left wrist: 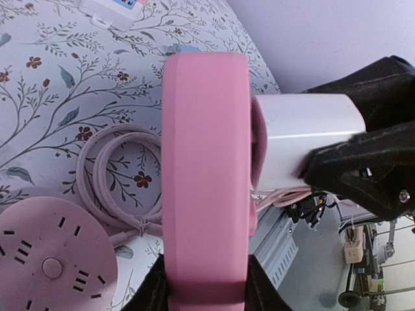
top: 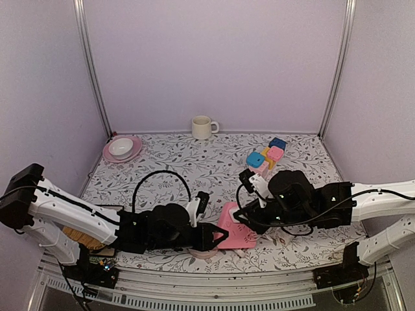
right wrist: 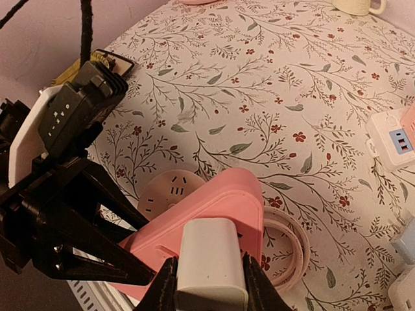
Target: Pull the plug off the socket
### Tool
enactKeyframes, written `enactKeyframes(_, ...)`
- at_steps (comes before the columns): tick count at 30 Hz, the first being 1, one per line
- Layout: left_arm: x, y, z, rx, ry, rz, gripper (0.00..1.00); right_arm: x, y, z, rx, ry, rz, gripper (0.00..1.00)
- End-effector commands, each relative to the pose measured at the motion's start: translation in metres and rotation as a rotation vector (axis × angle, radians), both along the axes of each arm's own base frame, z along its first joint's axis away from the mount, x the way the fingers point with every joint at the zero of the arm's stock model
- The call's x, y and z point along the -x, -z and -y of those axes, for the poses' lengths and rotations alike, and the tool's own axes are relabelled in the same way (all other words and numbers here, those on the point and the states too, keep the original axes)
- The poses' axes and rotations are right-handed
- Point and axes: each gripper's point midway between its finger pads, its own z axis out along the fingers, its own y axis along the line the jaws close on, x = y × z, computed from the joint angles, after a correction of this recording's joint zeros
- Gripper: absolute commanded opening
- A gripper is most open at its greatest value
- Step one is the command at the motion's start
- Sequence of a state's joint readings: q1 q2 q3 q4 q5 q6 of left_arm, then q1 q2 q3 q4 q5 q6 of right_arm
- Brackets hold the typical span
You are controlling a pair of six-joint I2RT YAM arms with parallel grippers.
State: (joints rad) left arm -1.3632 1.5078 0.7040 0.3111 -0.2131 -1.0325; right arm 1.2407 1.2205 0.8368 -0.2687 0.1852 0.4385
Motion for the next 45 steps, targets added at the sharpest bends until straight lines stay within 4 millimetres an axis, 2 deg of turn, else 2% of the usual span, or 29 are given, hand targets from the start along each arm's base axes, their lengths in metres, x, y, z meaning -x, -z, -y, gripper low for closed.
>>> enactKeyframes(1, -0.021, 0.034, -0.027, -0.134, -0.118, 0.004, 0.0, 0.014, -0.026, -0.023, -0.07, -0.029, -0.005, 0.04)
enactKeyframes(4, -0.02, 0.033, -0.024, -0.125, -0.113, 0.002, 0.0, 0.023, -0.023, -0.032, -0.008, -0.027, 0.035, 0.04)
enactKeyframes(7, -0.02, 0.034, -0.023, -0.119, -0.11, -0.001, 0.0, 0.025, -0.019, -0.034, 0.018, -0.02, 0.05, 0.04)
enactKeyframes(11, -0.019, 0.035, -0.024, -0.118, -0.108, -0.006, 0.0, 0.019, -0.018, -0.022, 0.042, 0.025, 0.067, 0.04)
enactKeyframes(15, -0.019, 0.035, -0.025, -0.115, -0.113, -0.01, 0.0, 0.017, -0.033, -0.012, -0.005, 0.02, 0.069, 0.04)
enactKeyframes(19, -0.019, 0.032, -0.024, -0.104, -0.113, -0.008, 0.0, 0.005, -0.048, 0.001, -0.076, 0.012, 0.045, 0.04)
enactKeyframes(22, -0.019, 0.028, -0.023, -0.088, -0.111, -0.007, 0.0, 0.005, -0.054, 0.0, -0.087, -0.001, 0.045, 0.04)
enactKeyframes(27, -0.021, 0.005, -0.024, -0.02, -0.109, 0.008, 0.0, -0.008, -0.05, 0.008, -0.077, 0.062, 0.033, 0.04)
enactKeyframes(30, -0.033, -0.007, -0.037, -0.001, -0.149, 0.014, 0.0, -0.028, -0.045, 0.022, -0.089, 0.108, -0.008, 0.04)
enactKeyframes(34, -0.059, -0.02, -0.061, 0.033, -0.211, 0.023, 0.0, -0.058, -0.041, 0.049, -0.103, 0.176, -0.035, 0.04)
enactKeyframes(36, -0.074, -0.03, -0.072, 0.057, -0.237, 0.04, 0.0, -0.066, -0.032, 0.058, -0.098, 0.196, -0.056, 0.05)
enactKeyframes(41, -0.114, -0.042, -0.101, 0.083, -0.317, 0.049, 0.0, -0.075, 0.007, 0.071, -0.072, 0.22, -0.137, 0.05)
enactKeyframes(45, -0.137, -0.036, -0.114, 0.069, -0.316, 0.032, 0.0, -0.067, 0.045, 0.066, -0.076, 0.188, -0.227, 0.05)
